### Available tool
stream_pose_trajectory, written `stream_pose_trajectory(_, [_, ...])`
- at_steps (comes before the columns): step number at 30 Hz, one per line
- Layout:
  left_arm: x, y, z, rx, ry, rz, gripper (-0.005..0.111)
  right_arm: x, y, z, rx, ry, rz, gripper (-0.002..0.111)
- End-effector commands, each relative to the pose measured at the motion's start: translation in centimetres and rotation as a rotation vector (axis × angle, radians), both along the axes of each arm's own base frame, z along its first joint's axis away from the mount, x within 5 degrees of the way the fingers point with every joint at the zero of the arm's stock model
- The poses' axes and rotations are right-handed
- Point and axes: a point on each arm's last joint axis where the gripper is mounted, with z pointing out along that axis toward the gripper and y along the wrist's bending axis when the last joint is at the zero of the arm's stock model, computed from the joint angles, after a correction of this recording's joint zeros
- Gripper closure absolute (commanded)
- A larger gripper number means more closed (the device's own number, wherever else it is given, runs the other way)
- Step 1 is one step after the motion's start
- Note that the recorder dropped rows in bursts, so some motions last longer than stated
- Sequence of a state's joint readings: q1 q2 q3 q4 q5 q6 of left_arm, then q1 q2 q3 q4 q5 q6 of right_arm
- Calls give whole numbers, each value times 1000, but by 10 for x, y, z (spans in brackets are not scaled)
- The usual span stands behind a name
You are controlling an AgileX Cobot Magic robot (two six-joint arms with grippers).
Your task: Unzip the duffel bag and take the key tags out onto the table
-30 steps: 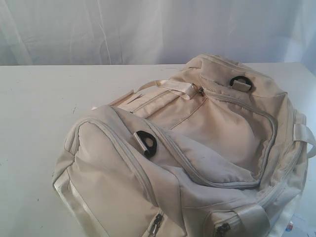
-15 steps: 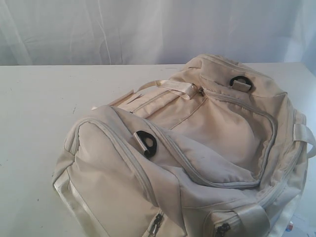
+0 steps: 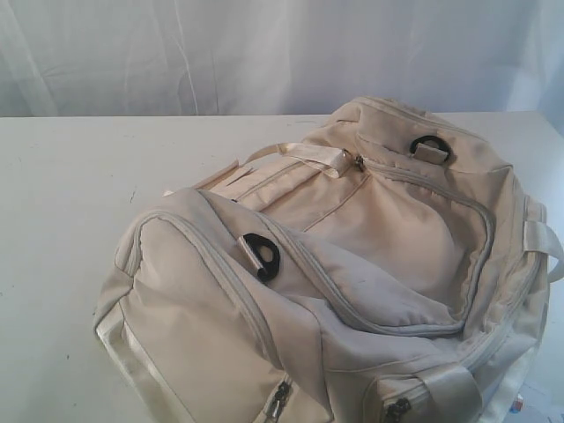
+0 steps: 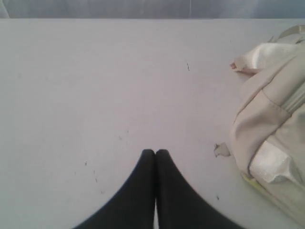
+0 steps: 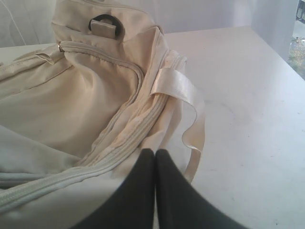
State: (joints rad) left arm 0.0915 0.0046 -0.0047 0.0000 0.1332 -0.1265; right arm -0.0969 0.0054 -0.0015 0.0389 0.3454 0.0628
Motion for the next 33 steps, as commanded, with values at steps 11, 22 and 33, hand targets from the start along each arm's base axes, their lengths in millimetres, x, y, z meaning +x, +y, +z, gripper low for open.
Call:
stream_pose_trajectory(11, [-8, 4, 65, 31, -752, 49, 107, 0, 0, 0, -4, -6, -2, 108])
stream_pose_trajectory(22, [-13, 3, 89, -372, -779, -2, 107, 0, 0, 0, -4, -6, -2, 108])
stream_pose_trajectory(33, [1, 1, 166, -119, -109, -4, 107, 1, -1, 8, -20, -93, -5, 108])
